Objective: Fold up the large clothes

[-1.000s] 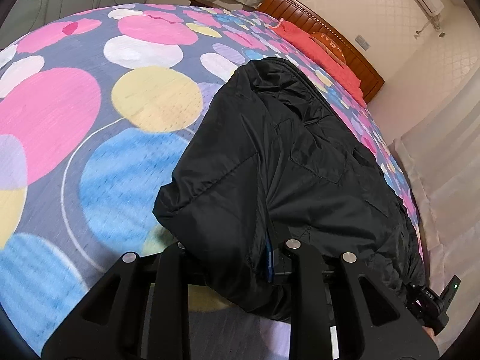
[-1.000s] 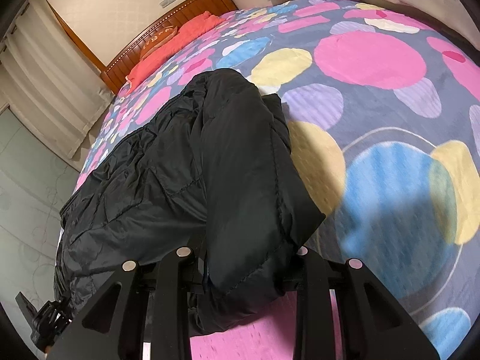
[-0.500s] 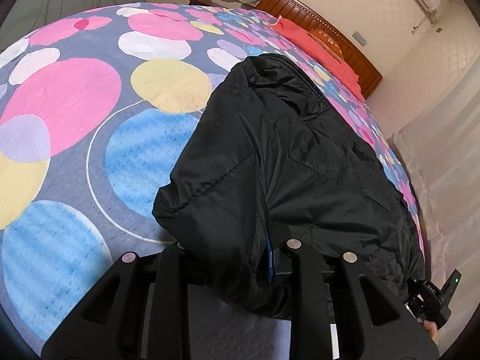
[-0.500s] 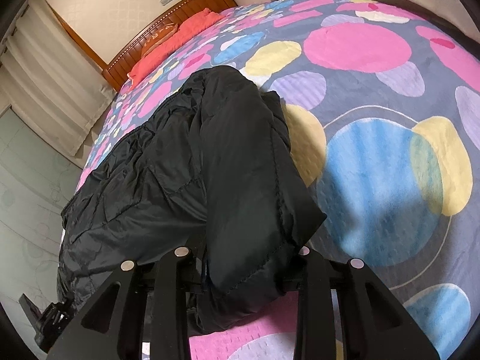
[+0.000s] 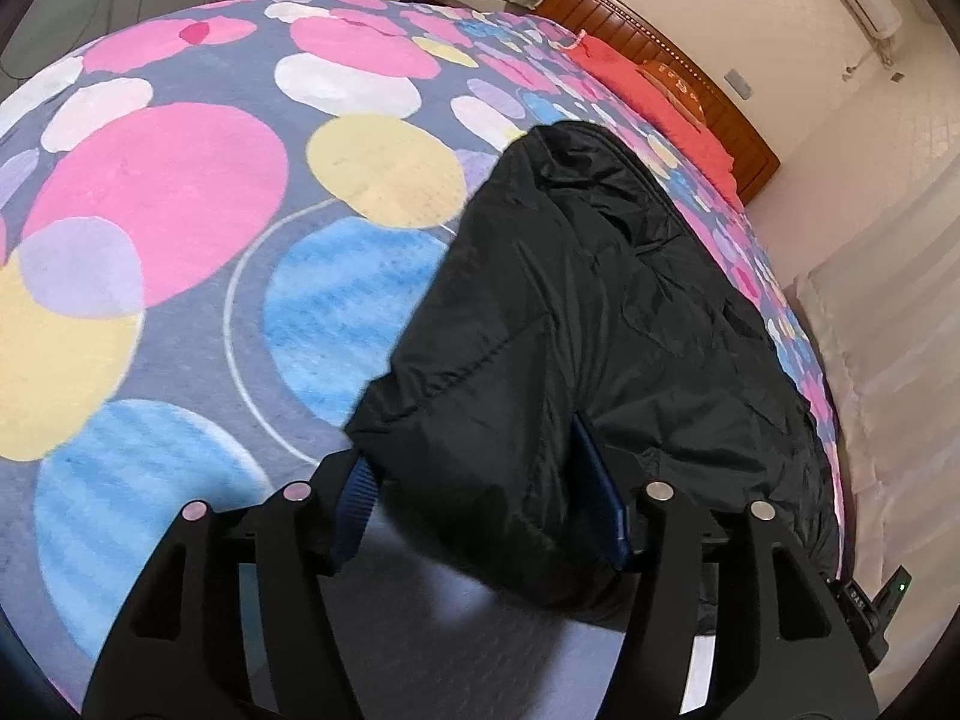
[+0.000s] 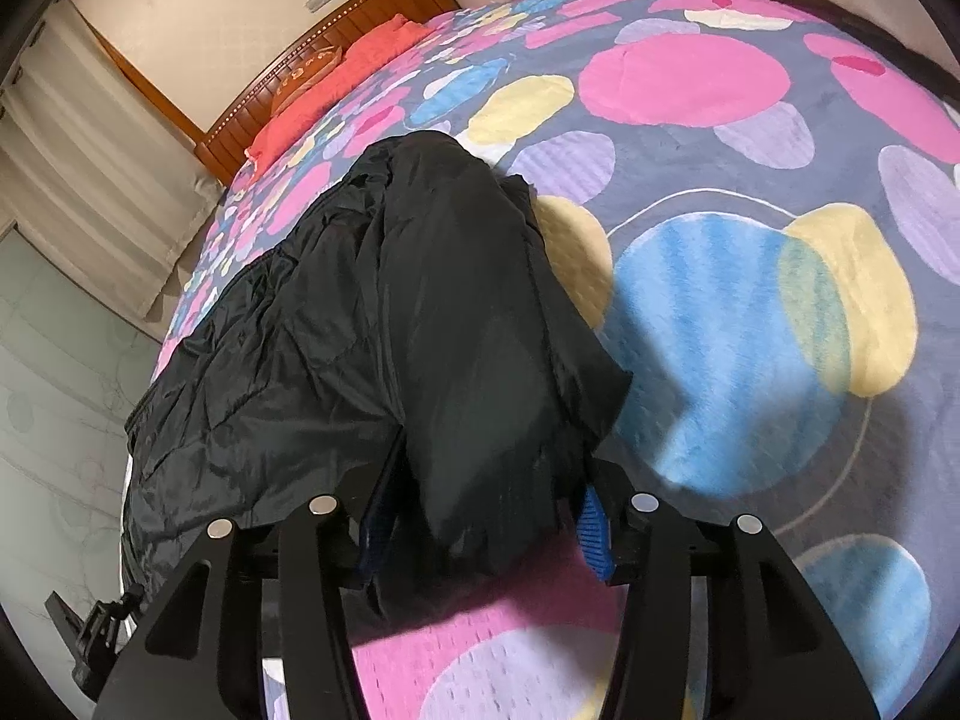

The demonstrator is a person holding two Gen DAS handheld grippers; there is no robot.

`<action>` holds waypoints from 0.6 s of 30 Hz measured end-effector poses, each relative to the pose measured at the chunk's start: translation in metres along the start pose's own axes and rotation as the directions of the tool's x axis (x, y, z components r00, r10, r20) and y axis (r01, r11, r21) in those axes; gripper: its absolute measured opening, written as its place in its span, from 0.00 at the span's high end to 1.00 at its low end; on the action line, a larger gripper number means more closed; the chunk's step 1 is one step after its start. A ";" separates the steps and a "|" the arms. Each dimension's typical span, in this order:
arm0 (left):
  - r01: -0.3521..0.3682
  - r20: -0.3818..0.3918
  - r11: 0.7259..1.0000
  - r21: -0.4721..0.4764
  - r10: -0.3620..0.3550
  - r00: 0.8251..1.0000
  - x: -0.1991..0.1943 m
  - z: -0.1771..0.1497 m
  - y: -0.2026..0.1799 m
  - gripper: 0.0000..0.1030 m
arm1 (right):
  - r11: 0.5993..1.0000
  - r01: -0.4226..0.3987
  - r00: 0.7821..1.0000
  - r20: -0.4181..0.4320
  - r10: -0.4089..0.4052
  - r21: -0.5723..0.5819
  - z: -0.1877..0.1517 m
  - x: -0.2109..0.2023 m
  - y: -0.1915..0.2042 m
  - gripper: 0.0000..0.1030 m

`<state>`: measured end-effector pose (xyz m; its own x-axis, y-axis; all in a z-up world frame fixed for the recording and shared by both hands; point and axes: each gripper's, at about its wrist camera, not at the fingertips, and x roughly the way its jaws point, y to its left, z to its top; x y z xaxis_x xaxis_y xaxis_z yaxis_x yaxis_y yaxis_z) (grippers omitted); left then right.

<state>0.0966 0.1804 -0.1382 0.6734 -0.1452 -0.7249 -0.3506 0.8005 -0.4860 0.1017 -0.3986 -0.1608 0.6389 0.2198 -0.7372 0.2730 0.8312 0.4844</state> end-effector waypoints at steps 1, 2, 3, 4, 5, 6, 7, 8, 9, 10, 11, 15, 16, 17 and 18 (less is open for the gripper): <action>-0.002 0.001 1.000 0.001 0.002 1.000 -0.003 0.001 0.003 0.36 | 1.000 0.005 1.000 -0.001 -0.005 -0.007 -0.001 -0.003 0.001 0.51; 0.000 0.002 1.000 0.002 0.000 1.000 -0.005 0.002 0.004 0.35 | 1.000 0.012 1.000 -0.003 -0.012 -0.018 -0.002 -0.007 0.002 0.51; 0.006 0.002 1.000 0.008 -0.006 1.000 -0.008 0.003 0.007 0.34 | 0.999 0.020 1.000 -0.004 -0.020 -0.031 -0.005 -0.012 0.004 0.51; 0.006 0.002 1.000 0.016 -0.006 1.000 -0.011 0.004 0.010 0.33 | 0.999 0.026 1.000 -0.006 -0.026 -0.044 -0.007 -0.016 0.006 0.51; 0.006 0.002 1.000 0.025 -0.006 1.000 -0.014 0.005 0.012 0.32 | 0.998 0.030 1.000 -0.007 -0.031 -0.054 -0.009 -0.018 0.008 0.51; 0.008 0.001 0.999 0.032 -0.008 1.000 -0.016 0.006 0.014 0.31 | 0.997 0.040 0.999 -0.010 -0.041 -0.073 -0.013 -0.023 0.012 0.51; 0.012 -0.001 0.999 0.037 -0.012 1.000 -0.018 0.007 0.016 0.31 | 0.995 0.048 0.999 -0.014 -0.049 -0.085 -0.015 -0.026 0.014 0.51; 0.017 -0.003 0.999 0.044 -0.017 1.000 -0.020 0.008 0.018 0.31 | 0.993 0.056 0.998 -0.016 -0.058 -0.101 -0.018 -0.029 0.018 0.51; 0.011 -0.001 0.999 0.051 -0.011 1.000 -0.022 0.011 0.019 0.30 | 0.989 0.079 0.997 -0.014 -0.081 -0.129 -0.021 -0.033 0.024 0.51; 0.002 0.006 0.998 0.055 -0.002 1.000 -0.025 0.012 0.020 0.30 | 0.984 0.093 0.995 -0.011 -0.096 -0.150 -0.023 -0.036 0.028 0.51; -0.001 0.013 0.998 0.058 0.000 1.000 -0.027 0.015 0.021 0.30 | 0.977 0.108 0.994 -0.002 -0.111 -0.181 -0.025 -0.040 0.036 0.51; 0.015 0.040 0.998 0.063 -0.018 0.999 -0.033 0.028 0.024 0.29 | 0.953 0.110 0.994 0.044 -0.102 -0.282 -0.026 -0.053 0.071 0.51; 0.017 0.042 0.998 0.067 -0.020 0.999 -0.032 0.033 0.024 0.27 | 0.945 0.107 0.994 0.057 -0.094 -0.308 -0.025 -0.053 0.082 0.51; 0.018 0.041 0.997 0.073 -0.021 0.999 -0.029 0.036 0.023 0.26 | 0.936 0.109 0.993 0.067 -0.092 -0.333 -0.023 -0.051 0.093 0.51; 0.015 0.040 0.997 0.077 -0.019 0.999 -0.026 0.040 0.023 0.25 | 0.926 0.112 0.993 0.073 -0.092 -0.360 -0.022 -0.045 0.106 0.51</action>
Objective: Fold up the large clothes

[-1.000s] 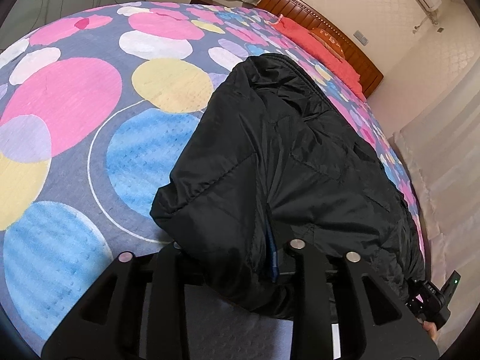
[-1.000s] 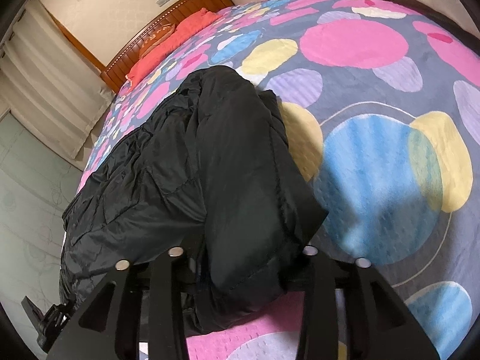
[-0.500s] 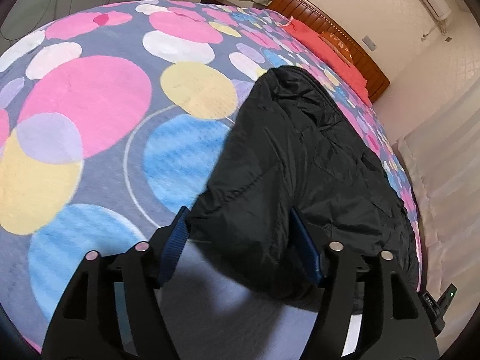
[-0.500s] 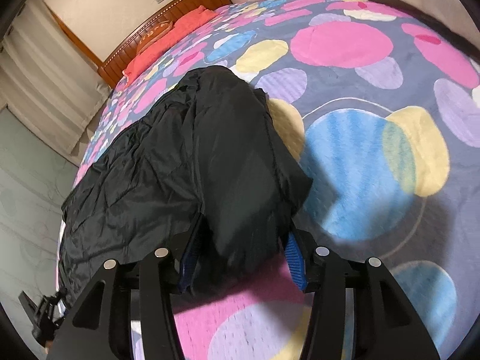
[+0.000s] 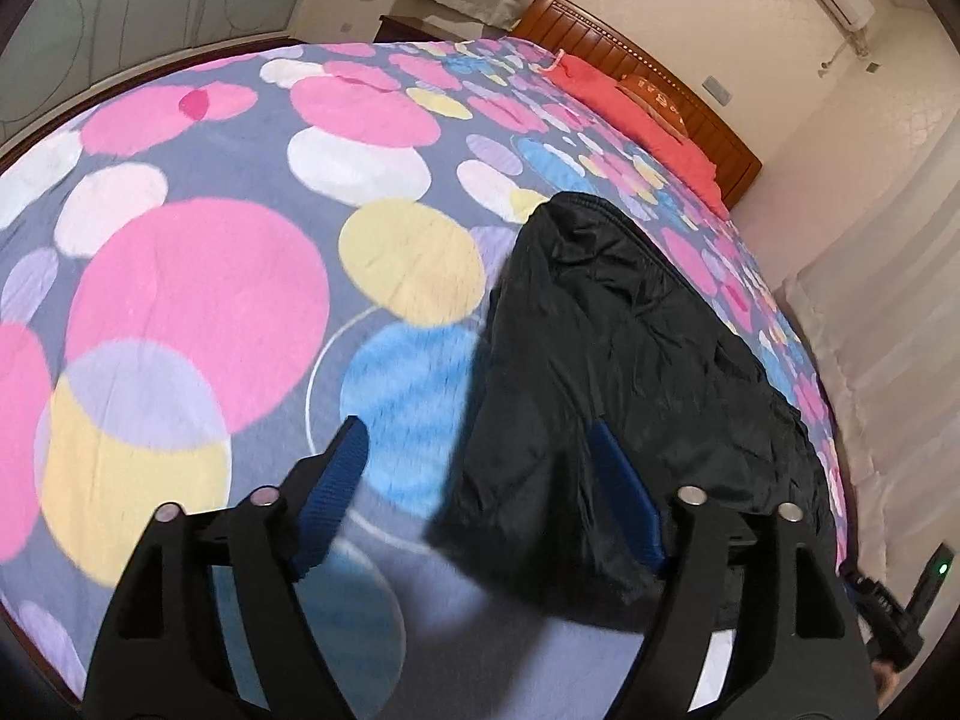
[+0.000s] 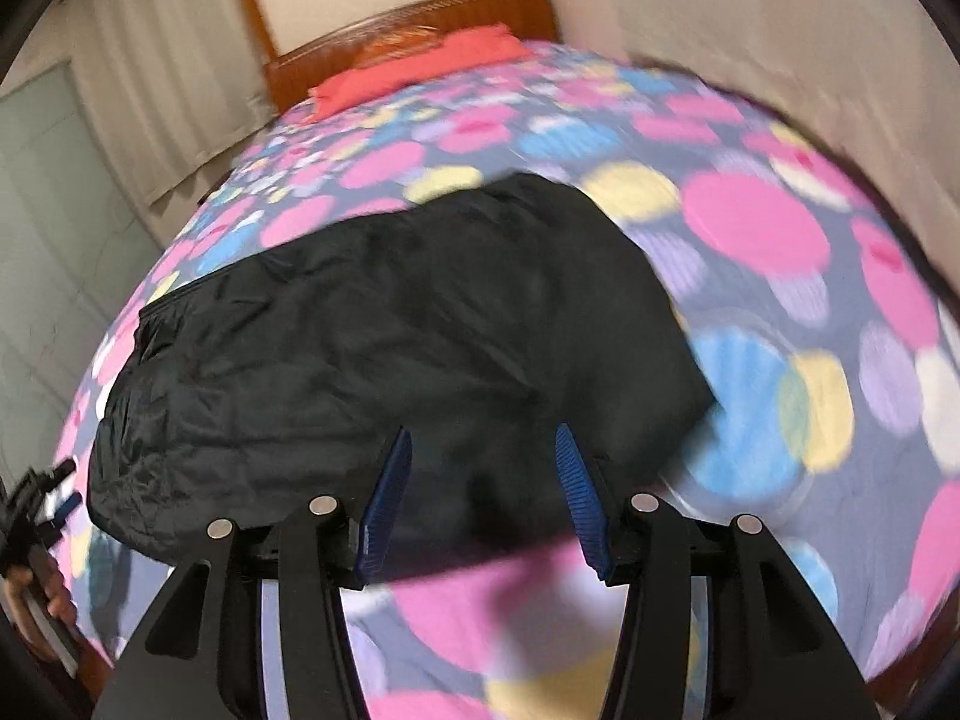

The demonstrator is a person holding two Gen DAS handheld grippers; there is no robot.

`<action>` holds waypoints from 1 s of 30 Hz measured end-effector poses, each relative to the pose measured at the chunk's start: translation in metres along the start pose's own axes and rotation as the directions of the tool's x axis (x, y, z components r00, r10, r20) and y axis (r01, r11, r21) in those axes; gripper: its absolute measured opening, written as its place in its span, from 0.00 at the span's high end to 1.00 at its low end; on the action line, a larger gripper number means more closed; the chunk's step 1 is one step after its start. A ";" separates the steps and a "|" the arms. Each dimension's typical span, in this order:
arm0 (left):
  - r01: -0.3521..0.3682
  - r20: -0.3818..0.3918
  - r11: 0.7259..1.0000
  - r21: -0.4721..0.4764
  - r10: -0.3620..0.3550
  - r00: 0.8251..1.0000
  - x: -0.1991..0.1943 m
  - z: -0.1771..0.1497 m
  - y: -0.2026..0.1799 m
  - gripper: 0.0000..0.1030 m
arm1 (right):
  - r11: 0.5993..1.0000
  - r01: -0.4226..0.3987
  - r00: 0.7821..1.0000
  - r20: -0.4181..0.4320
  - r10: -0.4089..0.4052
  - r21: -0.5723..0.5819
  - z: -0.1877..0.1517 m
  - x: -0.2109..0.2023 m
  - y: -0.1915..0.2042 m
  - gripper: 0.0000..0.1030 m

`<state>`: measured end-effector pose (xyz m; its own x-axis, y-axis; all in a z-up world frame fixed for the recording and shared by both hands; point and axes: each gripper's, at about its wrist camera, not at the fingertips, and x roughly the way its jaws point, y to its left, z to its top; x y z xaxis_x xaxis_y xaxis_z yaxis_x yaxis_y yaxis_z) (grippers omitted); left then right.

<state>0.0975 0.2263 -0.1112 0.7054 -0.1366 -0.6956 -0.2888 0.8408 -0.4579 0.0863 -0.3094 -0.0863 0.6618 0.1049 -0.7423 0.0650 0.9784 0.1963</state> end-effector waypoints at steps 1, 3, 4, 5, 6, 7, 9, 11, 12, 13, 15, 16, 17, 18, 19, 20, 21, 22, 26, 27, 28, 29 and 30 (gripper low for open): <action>-0.004 -0.006 1.000 0.001 0.004 1.000 0.004 0.004 0.001 0.25 | 1.000 -0.004 1.000 -0.001 0.004 -0.017 0.004 0.005 0.009 0.51; -0.001 -0.021 1.000 -0.003 0.001 1.000 0.013 0.013 0.003 0.25 | 0.998 -0.008 1.000 -0.018 0.007 -0.060 0.017 0.024 0.034 0.51; -0.001 -0.028 1.000 -0.003 0.001 1.000 0.015 0.017 0.003 0.25 | 0.997 -0.013 1.000 -0.023 0.011 -0.078 0.021 0.032 0.046 0.51; 0.000 -0.032 1.000 -0.002 0.000 0.999 0.019 0.022 0.003 0.25 | 0.995 -0.014 1.000 -0.026 0.012 -0.094 0.025 0.040 0.057 0.51; 0.005 -0.035 1.000 0.003 -0.005 0.999 0.021 0.026 0.003 0.25 | 0.993 -0.006 1.000 -0.024 0.004 -0.118 0.028 0.049 0.071 0.51; 0.015 -0.043 1.000 0.011 -0.014 0.999 0.024 0.030 0.003 0.25 | 0.991 0.001 1.000 -0.022 -0.004 -0.136 0.030 0.054 0.079 0.51; 0.040 -0.070 0.999 0.026 -0.038 0.997 0.033 0.040 0.001 0.25 | 0.984 0.016 1.000 -0.021 -0.020 -0.178 0.032 0.070 0.101 0.51; 0.065 -0.103 0.997 0.035 -0.061 0.993 0.043 0.048 0.001 0.24 | 0.978 0.036 0.999 -0.026 -0.043 -0.203 0.031 0.082 0.113 0.51; 0.079 -0.127 0.996 0.039 -0.073 0.989 0.050 0.054 0.000 0.24 | 0.973 0.061 0.997 -0.027 -0.068 -0.221 0.029 0.091 0.119 0.51; 0.087 -0.138 0.995 0.040 -0.081 0.987 0.055 0.057 0.000 0.24 | 0.969 0.080 0.996 -0.028 -0.088 -0.232 0.028 0.096 0.120 0.51; 0.103 -0.168 0.994 0.045 -0.094 0.981 0.068 0.066 -0.001 0.24 | 0.963 0.109 0.992 -0.041 -0.122 -0.248 0.023 0.109 0.123 0.51; 0.115 -0.182 0.992 0.045 -0.105 0.978 0.074 0.069 -0.002 0.24 | 0.962 0.113 0.991 -0.041 -0.127 -0.248 0.021 0.112 0.123 0.51; 0.136 -0.202 0.990 0.044 -0.125 0.971 0.081 0.072 -0.004 0.24 | 0.961 0.120 0.991 -0.035 -0.133 -0.250 0.019 0.115 0.122 0.50; 0.157 -0.221 0.987 0.042 -0.144 0.965 0.086 0.074 -0.006 0.24 | 0.959 0.127 0.990 -0.030 -0.139 -0.253 0.017 0.117 0.123 0.50; 0.181 -0.244 0.983 0.040 -0.166 0.955 0.093 0.076 -0.008 0.24 | 0.957 0.134 0.989 -0.024 -0.144 -0.256 0.015 0.117 0.123 0.50; 0.211 -0.275 0.977 0.038 -0.193 0.942 0.100 0.077 -0.011 0.24 | 0.956 0.139 0.989 -0.020 -0.149 -0.258 0.014 0.117 0.124 0.50; 0.232 -0.302 0.972 0.038 -0.210 0.930 0.106 0.076 -0.013 0.24 | 0.955 0.144 0.988 -0.014 -0.153 -0.260 0.013 0.117 0.124 0.50; 0.249 -0.333 0.968 0.040 -0.222 0.916 0.113 0.075 -0.015 0.24 | 0.955 0.146 0.988 -0.012 -0.154 -0.259 0.012 0.117 0.125 0.50; 0.282 -0.407 0.957 0.069 -0.230 0.884 0.136 0.066 -0.021 0.17 | 0.957 0.149 0.988 -0.003 -0.155 -0.250 0.011 0.121 0.126 0.50; 0.293 -0.406 0.951 0.096 -0.231 0.884 0.137 0.065 -0.024 0.15 | 0.957 0.151 0.988 0.000 -0.156 -0.248 0.010 0.121 0.126 0.50; 0.295 -0.410 0.949 0.111 -0.227 0.883 0.138 0.064 -0.026 0.15 | 0.957 0.153 0.988 0.002 -0.157 -0.248 0.010 0.121 0.127 0.50; 0.296 -0.413 0.948 0.115 -0.226 0.883 0.140 0.064 -0.027 0.15 | 0.957 0.154 0.987 0.003 -0.158 -0.246 0.009 0.121 0.128 0.50; 0.298 -0.417 0.947 0.117 -0.226 0.880 0.141 0.063 -0.028 0.15 | 0.957 0.154 0.987 0.004 -0.158 -0.244 0.008 0.121 0.128 0.50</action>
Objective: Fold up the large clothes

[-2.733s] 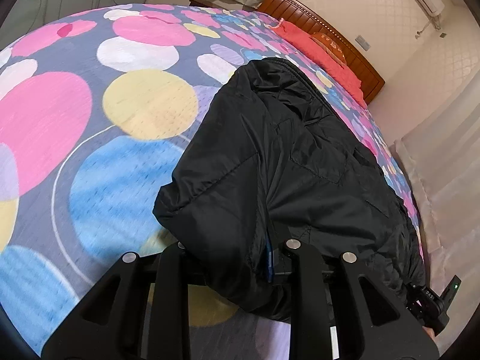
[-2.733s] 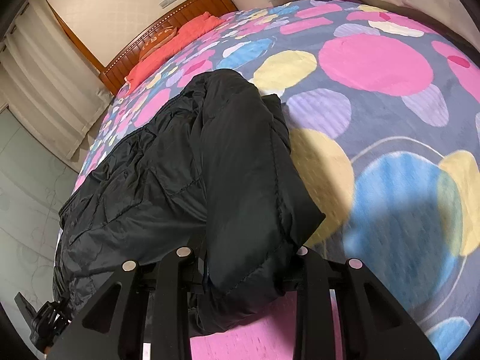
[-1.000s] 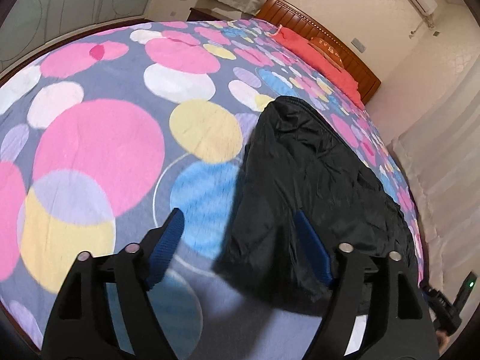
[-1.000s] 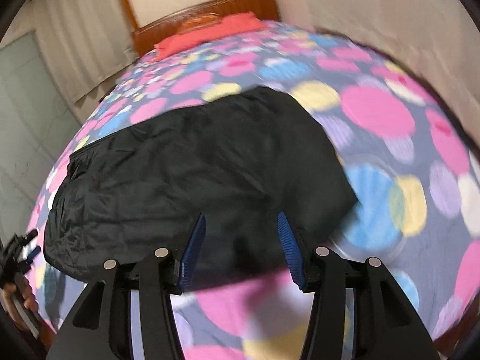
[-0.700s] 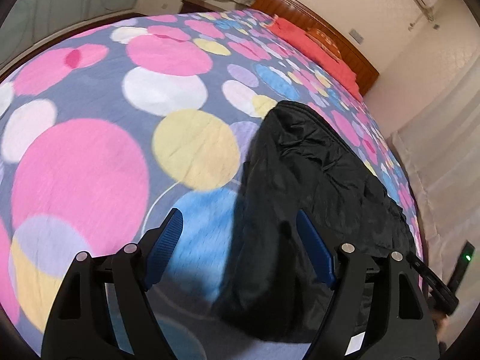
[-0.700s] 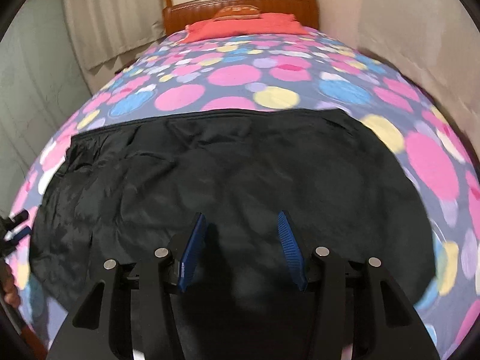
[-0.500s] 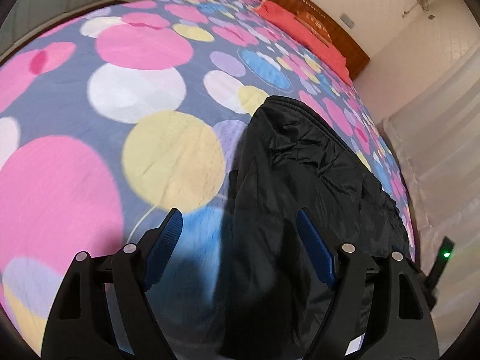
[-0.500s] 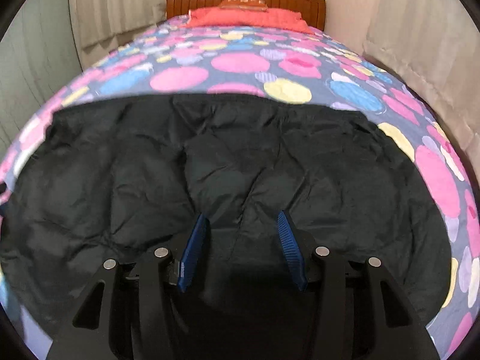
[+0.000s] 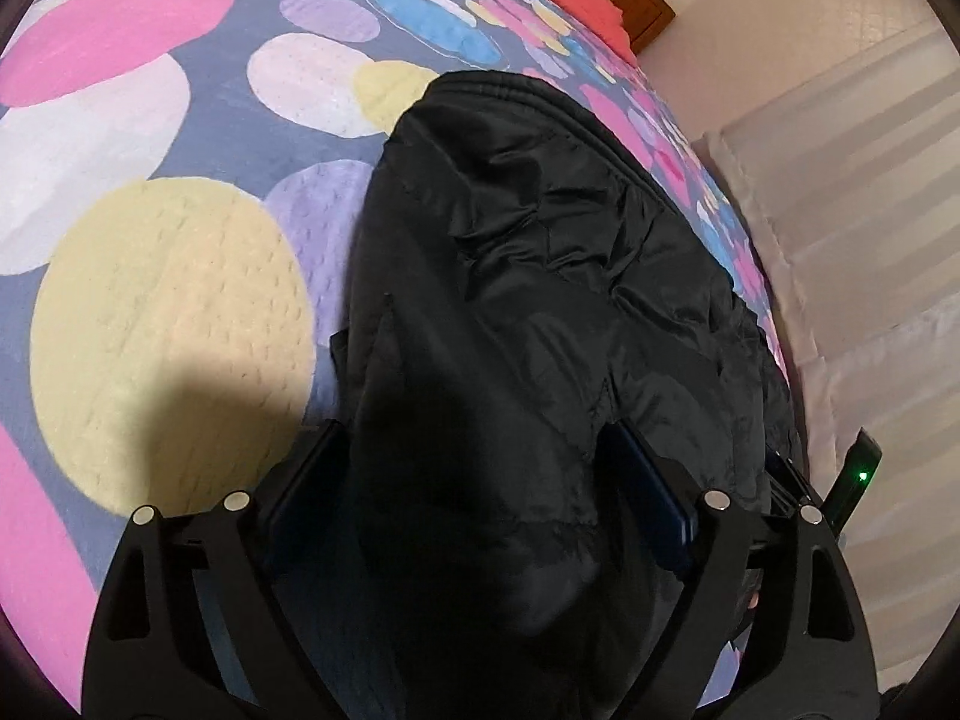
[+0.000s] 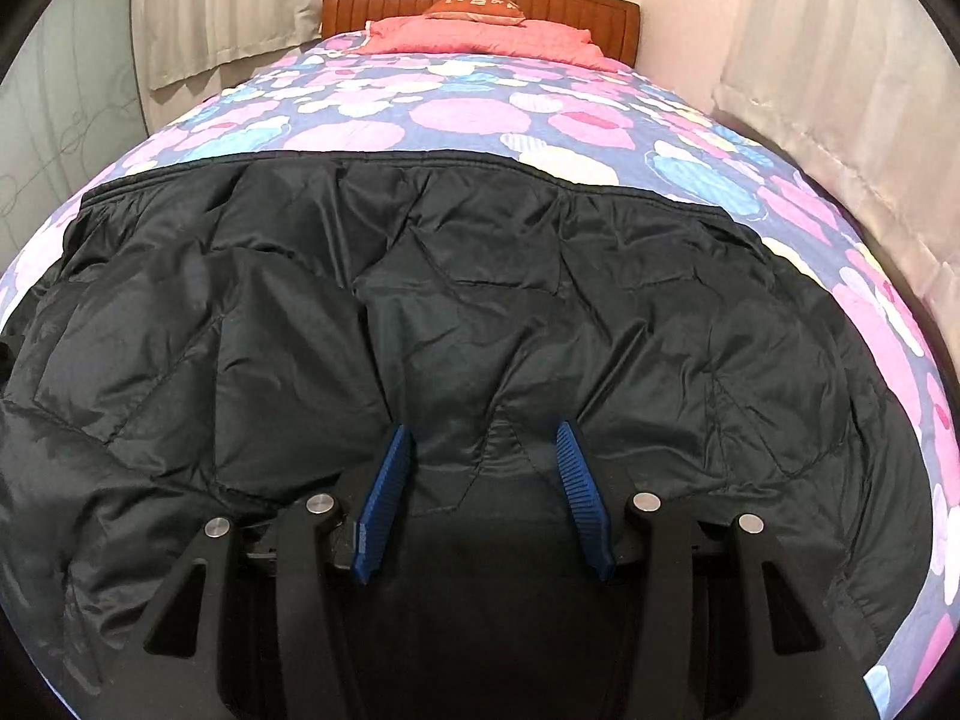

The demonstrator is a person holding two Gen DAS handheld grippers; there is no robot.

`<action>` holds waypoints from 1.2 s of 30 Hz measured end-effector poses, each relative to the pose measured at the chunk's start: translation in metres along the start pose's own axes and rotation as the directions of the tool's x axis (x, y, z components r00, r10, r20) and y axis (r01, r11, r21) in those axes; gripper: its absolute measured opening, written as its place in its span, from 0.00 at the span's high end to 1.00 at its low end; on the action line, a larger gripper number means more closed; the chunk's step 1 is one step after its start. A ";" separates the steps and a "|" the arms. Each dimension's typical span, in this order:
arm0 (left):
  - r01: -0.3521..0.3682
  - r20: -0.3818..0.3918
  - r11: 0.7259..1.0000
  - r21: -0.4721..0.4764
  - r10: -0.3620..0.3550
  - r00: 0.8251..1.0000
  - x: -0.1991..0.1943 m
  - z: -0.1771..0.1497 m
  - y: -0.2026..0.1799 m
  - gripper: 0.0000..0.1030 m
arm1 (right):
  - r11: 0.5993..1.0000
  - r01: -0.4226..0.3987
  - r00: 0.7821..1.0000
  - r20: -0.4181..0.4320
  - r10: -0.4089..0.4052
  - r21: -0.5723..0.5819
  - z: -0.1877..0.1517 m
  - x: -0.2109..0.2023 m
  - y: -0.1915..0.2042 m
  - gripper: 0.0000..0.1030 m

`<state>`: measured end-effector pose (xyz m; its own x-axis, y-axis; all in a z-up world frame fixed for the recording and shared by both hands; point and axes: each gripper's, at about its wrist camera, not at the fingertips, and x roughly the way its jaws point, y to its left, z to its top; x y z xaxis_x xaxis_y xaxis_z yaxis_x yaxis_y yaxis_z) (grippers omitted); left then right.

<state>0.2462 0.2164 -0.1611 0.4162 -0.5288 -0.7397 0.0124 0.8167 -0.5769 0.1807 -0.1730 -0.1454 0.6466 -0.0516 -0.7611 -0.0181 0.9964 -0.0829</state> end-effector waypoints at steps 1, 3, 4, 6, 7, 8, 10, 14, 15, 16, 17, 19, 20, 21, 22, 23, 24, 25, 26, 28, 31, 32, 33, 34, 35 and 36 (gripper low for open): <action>-0.001 -0.003 1.000 0.004 0.001 1.000 0.001 0.001 -0.001 0.15 | 1.000 0.000 1.000 0.001 0.000 0.002 0.000 0.000 0.000 0.50; 0.004 -0.015 1.000 0.020 -0.004 1.000 0.004 0.001 -0.006 0.16 | 1.000 0.000 1.000 0.004 0.000 0.005 -0.001 0.000 0.001 0.50; 0.016 -0.023 1.000 0.026 -0.016 1.000 0.005 0.001 -0.008 0.21 | 1.000 -0.001 1.000 0.005 0.001 0.006 -0.001 0.000 0.000 0.50; 0.060 -0.056 0.998 0.016 -0.059 0.997 0.012 0.001 -0.011 0.25 | 1.000 -0.002 1.000 0.005 0.002 0.007 0.000 0.001 0.000 0.50; 0.047 -0.051 0.999 0.017 -0.046 0.998 0.015 -0.001 -0.013 0.25 | 1.000 -0.002 1.000 0.005 0.002 0.007 0.000 0.001 0.000 0.50; 0.035 -0.049 0.999 0.033 -0.034 0.998 0.018 -0.001 -0.016 0.25 | 1.000 -0.002 1.000 0.005 0.002 0.007 0.000 0.001 0.000 0.50; 0.038 -0.043 0.998 0.041 -0.036 0.998 0.021 -0.001 -0.016 0.24 | 1.000 -0.001 1.000 0.005 0.001 0.006 0.000 0.001 -0.001 0.50; 0.034 -0.048 0.999 0.039 -0.032 0.998 0.021 -0.003 -0.018 0.25 | 1.000 0.001 1.000 0.008 -0.001 0.007 -0.001 0.000 0.000 0.50; 0.038 -0.050 0.999 0.038 -0.036 0.998 0.020 -0.002 -0.017 0.30 | 1.000 0.002 1.000 0.008 -0.002 0.006 -0.001 0.001 -0.001 0.50; 0.050 -0.055 0.998 0.035 -0.048 0.997 0.021 -0.003 -0.018 0.36 | 1.000 0.001 1.000 0.007 -0.001 0.006 0.000 0.001 -0.001 0.50; 0.078 -0.064 0.997 0.025 -0.077 0.995 0.021 -0.003 -0.020 0.41 | 1.000 0.002 1.000 0.008 -0.002 0.006 0.000 0.001 -0.002 0.50; 0.156 -0.088 0.987 -0.030 -0.158 0.983 0.024 -0.001 -0.018 0.57 | 1.000 0.002 1.000 0.008 -0.002 0.006 0.000 0.001 -0.001 0.50; 0.160 -0.085 0.986 -0.040 -0.163 0.983 0.024 -0.001 -0.019 0.59 | 1.000 0.001 1.000 0.008 -0.001 0.006 0.000 0.001 -0.001 0.50; 0.157 -0.080 0.987 -0.033 -0.159 0.984 0.022 -0.002 -0.022 0.62 | 1.000 0.001 1.000 0.007 -0.001 0.006 0.000 0.001 -0.001 0.50; 0.155 -0.073 0.988 -0.026 -0.156 0.985 0.020 -0.002 -0.025 0.67 | 1.000 0.001 1.000 0.007 -0.001 0.005 0.000 0.001 -0.001 0.50; 0.154 -0.066 0.988 -0.020 -0.155 0.986 0.017 -0.002 -0.029 0.69 | 1.000 0.001 1.000 0.008 -0.001 0.006 -0.001 0.001 -0.002 0.50; 0.155 -0.059 0.988 -0.015 -0.156 0.986 0.013 -0.002 -0.033 0.72 | 1.000 0.000 1.000 0.008 0.000 0.007 -0.001 0.001 -0.002 0.50; 0.160 -0.047 0.987 -0.003 -0.160 0.986 0.007 -0.002 -0.040 0.74 | 1.000 0.000 1.000 0.008 0.000 0.007 0.000 0.001 -0.002 0.50; 0.167 -0.037 0.986 0.006 -0.167 0.985 0.002 -0.002 -0.047 0.75 | 1.000 -0.001 1.000 0.007 0.001 0.007 0.000 0.001 -0.002 0.50; 0.196 -0.019 0.980 0.031 -0.195 0.981 -0.012 -0.001 -0.068 0.77 | 1.000 -0.004 1.000 0.008 0.004 0.010 0.000 0.000 -0.002 0.50; 0.205 -0.008 0.976 0.076 -0.205 0.979 -0.026 -0.003 -0.102 0.78 | 1.000 -0.014 1.000 0.012 0.013 0.016 0.000 -0.002 -0.003 0.50; 0.200 -0.006 0.976 0.090 -0.201 0.980 -0.029 -0.004 -0.116 0.78 | 0.999 -0.027 1.000 0.015 0.026 0.024 0.001 -0.003 -0.005 0.50; 0.192 -0.005 0.977 0.094 -0.192 0.981 -0.032 -0.005 -0.130 0.78 | 0.999 -0.036 0.999 0.017 0.036 0.029 0.002 -0.005 -0.008 0.50; 0.187 -0.004 0.978 0.095 -0.187 0.982 -0.033 -0.005 -0.139 0.78 | 0.998 -0.047 0.999 0.019 0.047 0.031 0.003 -0.007 -0.011 0.50; 0.177 -0.003 0.980 0.097 -0.177 0.984 -0.035 -0.006 -0.152 0.78 | 0.998 -0.056 0.998 0.022 0.056 0.033 0.004 -0.011 -0.015 0.50; 0.162 -0.002 0.982 0.101 -0.163 0.987 -0.035 -0.006 -0.166 0.78 | 0.997 -0.062 0.998 0.030 0.061 0.039 0.004 -0.017 -0.020 0.50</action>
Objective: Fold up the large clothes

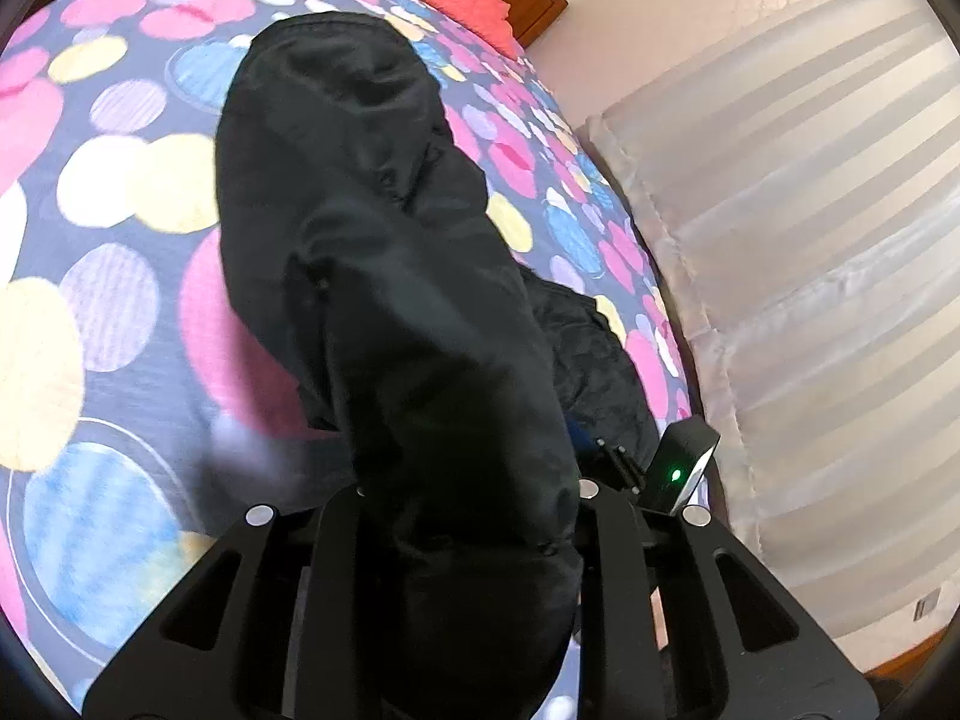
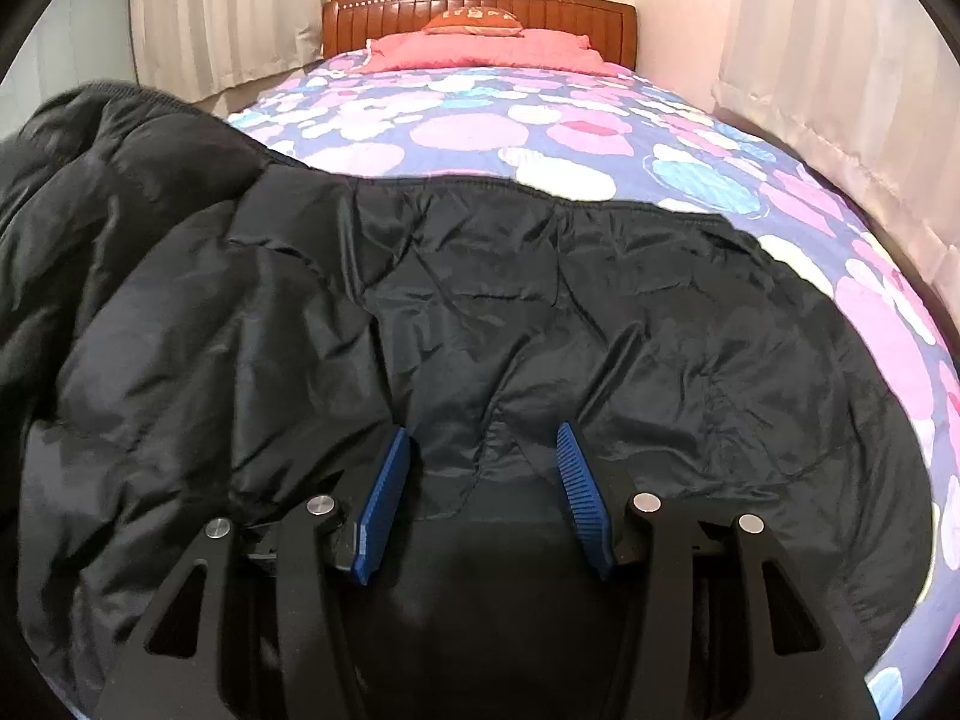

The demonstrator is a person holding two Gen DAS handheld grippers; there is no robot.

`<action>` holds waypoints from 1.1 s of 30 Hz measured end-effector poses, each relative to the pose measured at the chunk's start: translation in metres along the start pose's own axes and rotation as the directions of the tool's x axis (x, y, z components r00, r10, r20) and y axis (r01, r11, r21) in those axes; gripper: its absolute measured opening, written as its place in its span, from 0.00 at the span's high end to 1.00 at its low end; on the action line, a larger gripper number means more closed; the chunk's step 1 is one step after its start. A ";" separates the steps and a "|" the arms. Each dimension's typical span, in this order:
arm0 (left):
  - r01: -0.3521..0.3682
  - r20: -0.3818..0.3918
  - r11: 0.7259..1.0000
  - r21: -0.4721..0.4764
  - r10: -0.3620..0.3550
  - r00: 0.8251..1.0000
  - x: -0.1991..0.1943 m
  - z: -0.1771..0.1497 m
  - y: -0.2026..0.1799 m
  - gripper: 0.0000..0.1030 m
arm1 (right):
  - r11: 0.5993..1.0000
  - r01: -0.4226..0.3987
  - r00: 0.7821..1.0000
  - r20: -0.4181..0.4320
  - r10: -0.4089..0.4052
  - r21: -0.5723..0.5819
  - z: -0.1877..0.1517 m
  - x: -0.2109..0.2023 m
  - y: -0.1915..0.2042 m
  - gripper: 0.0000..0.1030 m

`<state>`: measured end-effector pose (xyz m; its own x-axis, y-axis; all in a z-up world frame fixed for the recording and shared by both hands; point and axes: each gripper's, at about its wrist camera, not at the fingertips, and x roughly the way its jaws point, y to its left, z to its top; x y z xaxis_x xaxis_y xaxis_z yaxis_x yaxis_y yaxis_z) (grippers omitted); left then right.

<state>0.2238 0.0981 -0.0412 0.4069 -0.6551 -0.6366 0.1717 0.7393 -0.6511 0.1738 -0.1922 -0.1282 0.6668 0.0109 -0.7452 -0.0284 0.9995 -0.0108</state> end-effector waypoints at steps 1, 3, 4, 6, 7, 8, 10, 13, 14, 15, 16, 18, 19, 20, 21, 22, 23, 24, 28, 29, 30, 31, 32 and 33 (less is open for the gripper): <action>-0.020 0.001 1.000 0.008 0.020 1.000 0.003 0.000 -0.014 0.78 | 1.000 -0.006 1.000 0.009 0.006 0.008 0.000 -0.006 -0.005 0.50; -0.064 0.002 0.997 0.032 0.064 0.998 0.008 0.001 -0.039 0.79 | 1.000 -0.011 1.000 0.029 0.011 0.022 0.001 -0.017 -0.019 0.50; -0.083 0.004 0.996 0.039 0.083 0.997 0.010 0.000 -0.050 0.79 | 1.000 -0.011 0.999 0.036 0.010 0.029 0.001 -0.022 -0.025 0.50; -0.123 0.002 0.991 0.052 0.123 0.992 0.018 0.000 -0.076 0.79 | 0.999 -0.007 0.999 0.050 0.005 0.045 0.000 -0.032 -0.043 0.50; -0.138 0.002 0.989 0.058 0.138 0.990 0.022 -0.001 -0.085 0.79 | 0.998 -0.001 0.998 0.060 -0.002 0.056 -0.001 -0.038 -0.053 0.50; -0.156 0.003 0.985 0.068 0.156 0.988 0.028 -0.002 -0.097 0.79 | 0.998 0.007 0.998 0.068 -0.012 0.067 -0.003 -0.043 -0.063 0.50; -0.183 0.005 0.979 0.091 0.184 0.983 0.042 -0.005 -0.122 0.79 | 0.996 0.020 0.997 0.075 -0.026 0.084 -0.004 -0.049 -0.083 0.50; -0.201 0.001 0.973 0.112 0.202 0.979 0.069 -0.015 -0.146 0.79 | 0.992 0.032 0.996 0.081 -0.042 0.120 -0.007 -0.056 -0.113 0.50; -0.211 -0.003 0.970 0.124 0.213 0.977 0.082 -0.017 -0.154 0.79 | 0.990 0.038 0.995 0.083 -0.049 0.134 -0.008 -0.058 -0.123 0.49; -0.218 -0.007 0.967 0.133 0.221 0.975 0.093 -0.022 -0.158 0.79 | 0.988 0.046 0.995 0.085 -0.059 0.147 -0.008 -0.059 -0.133 0.49; -0.226 -0.012 0.964 0.140 0.230 0.973 0.111 -0.025 -0.167 0.79 | 0.986 0.054 0.994 0.085 -0.068 0.158 -0.009 -0.061 -0.141 0.46; -0.234 -0.020 0.960 0.152 0.240 0.971 0.137 -0.032 -0.177 0.79 | 0.981 0.072 0.992 0.085 -0.089 0.181 -0.013 -0.063 -0.157 0.44; -0.239 -0.025 0.958 0.158 0.246 0.969 0.153 -0.035 -0.182 0.79 | 0.978 0.076 0.992 0.084 -0.094 0.192 -0.016 -0.064 -0.163 0.43; -0.244 -0.030 0.956 0.160 0.252 0.967 0.166 -0.037 -0.186 0.79 | 0.976 0.078 0.992 0.079 -0.096 0.206 -0.019 -0.064 -0.172 0.43; -0.246 -0.035 0.957 0.156 0.254 0.967 0.177 -0.038 -0.187 0.78 | 0.972 0.079 0.993 0.071 -0.097 0.223 -0.021 -0.062 -0.180 0.43; -0.245 -0.044 0.958 0.146 0.254 0.966 0.191 -0.042 -0.187 0.78 | 0.970 0.081 0.993 0.067 -0.099 0.230 -0.023 -0.063 -0.184 0.43; -0.244 -0.049 0.960 0.138 0.253 0.966 0.201 -0.044 -0.186 0.78 | 0.967 0.085 0.993 0.057 -0.102 0.241 -0.025 -0.060 -0.189 0.43; -0.246 -0.050 0.960 0.134 0.255 0.966 0.208 -0.046 -0.188 0.78 | 0.965 0.087 0.993 0.053 -0.103 0.246 -0.027 -0.060 -0.193 0.43; -0.279 -0.018 0.947 0.162 0.285 0.958 0.231 -0.060 -0.194 0.78 | 0.961 0.089 0.994 0.039 -0.103 0.263 -0.033 -0.058 -0.202 0.43; -0.284 -0.009 0.944 0.170 0.290 0.957 0.236 -0.063 -0.194 0.78 | 0.960 0.087 0.994 0.038 -0.101 0.266 -0.035 -0.058 -0.205 0.43; -0.287 -0.001 0.942 0.174 0.292 0.956 0.239 -0.066 -0.194 0.78 | 0.959 0.088 0.994 0.036 -0.102 0.269 -0.035 -0.057 -0.206 0.43; -0.293 0.005 0.939 0.179 0.297 0.955 0.242 -0.067 -0.194 0.78 | 0.958 0.088 0.994 0.035 -0.101 0.272 -0.036 -0.057 -0.208 0.43; -0.299 0.010 0.936 0.188 0.303 0.953 0.243 -0.068 -0.195 0.78 | 0.957 0.086 0.995 0.033 -0.099 0.276 -0.037 -0.056 -0.209 0.43; -0.305 0.018 0.930 0.204 0.308 0.951 0.244 -0.070 -0.197 0.78 | 0.956 0.084 0.995 0.030 -0.097 0.280 -0.038 -0.056 -0.211 0.43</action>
<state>0.2261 -0.2183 -0.0973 0.4557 -0.3927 -0.7988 0.2183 0.9193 -0.3275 0.1143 -0.4045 -0.1099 0.6887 -0.0850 -0.7201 0.2377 0.9647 0.1135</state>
